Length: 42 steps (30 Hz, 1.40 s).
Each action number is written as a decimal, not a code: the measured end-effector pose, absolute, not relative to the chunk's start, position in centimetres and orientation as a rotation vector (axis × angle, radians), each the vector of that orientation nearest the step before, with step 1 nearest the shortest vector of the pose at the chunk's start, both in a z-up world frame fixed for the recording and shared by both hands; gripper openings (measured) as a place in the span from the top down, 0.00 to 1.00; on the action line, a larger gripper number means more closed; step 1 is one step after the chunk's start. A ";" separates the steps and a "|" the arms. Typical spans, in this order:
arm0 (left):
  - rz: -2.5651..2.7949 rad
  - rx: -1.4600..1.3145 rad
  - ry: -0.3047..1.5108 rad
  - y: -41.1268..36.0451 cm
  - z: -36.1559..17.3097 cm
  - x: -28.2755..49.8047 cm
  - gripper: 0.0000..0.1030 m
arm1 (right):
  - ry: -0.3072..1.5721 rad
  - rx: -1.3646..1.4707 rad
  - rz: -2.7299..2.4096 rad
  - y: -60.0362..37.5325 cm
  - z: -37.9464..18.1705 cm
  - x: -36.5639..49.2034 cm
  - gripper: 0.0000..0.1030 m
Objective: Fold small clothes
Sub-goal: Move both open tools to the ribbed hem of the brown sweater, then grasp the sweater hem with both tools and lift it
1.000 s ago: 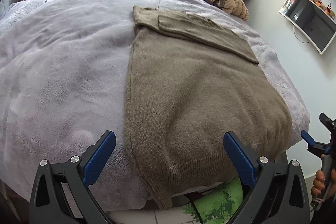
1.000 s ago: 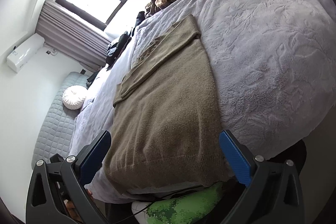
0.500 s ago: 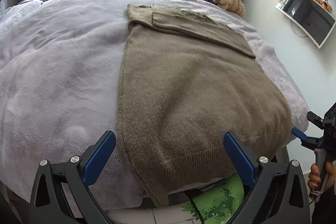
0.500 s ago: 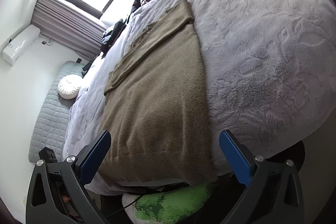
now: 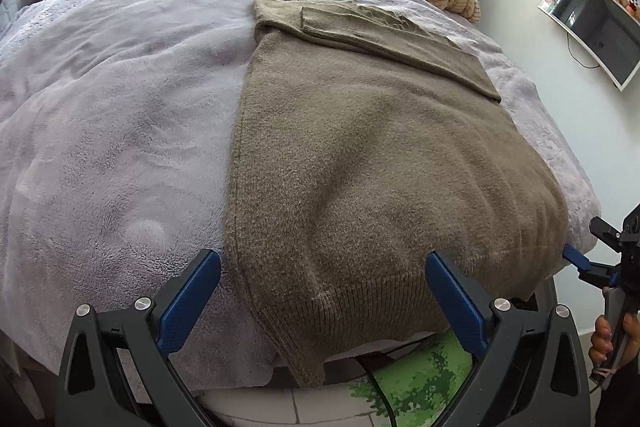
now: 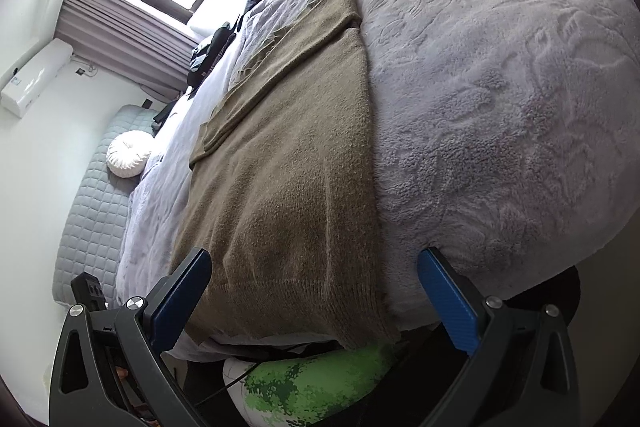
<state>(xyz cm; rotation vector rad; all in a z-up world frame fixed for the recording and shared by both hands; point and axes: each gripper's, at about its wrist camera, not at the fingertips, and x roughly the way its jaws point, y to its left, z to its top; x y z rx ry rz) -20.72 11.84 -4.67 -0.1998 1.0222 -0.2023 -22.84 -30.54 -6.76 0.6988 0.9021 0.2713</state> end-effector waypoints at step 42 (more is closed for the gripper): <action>-0.571 -0.455 1.138 10.7 -9.1 -22.0 0.01 | 0.944 0.868 0.651 -29.0 -11.6 -22.5 0.00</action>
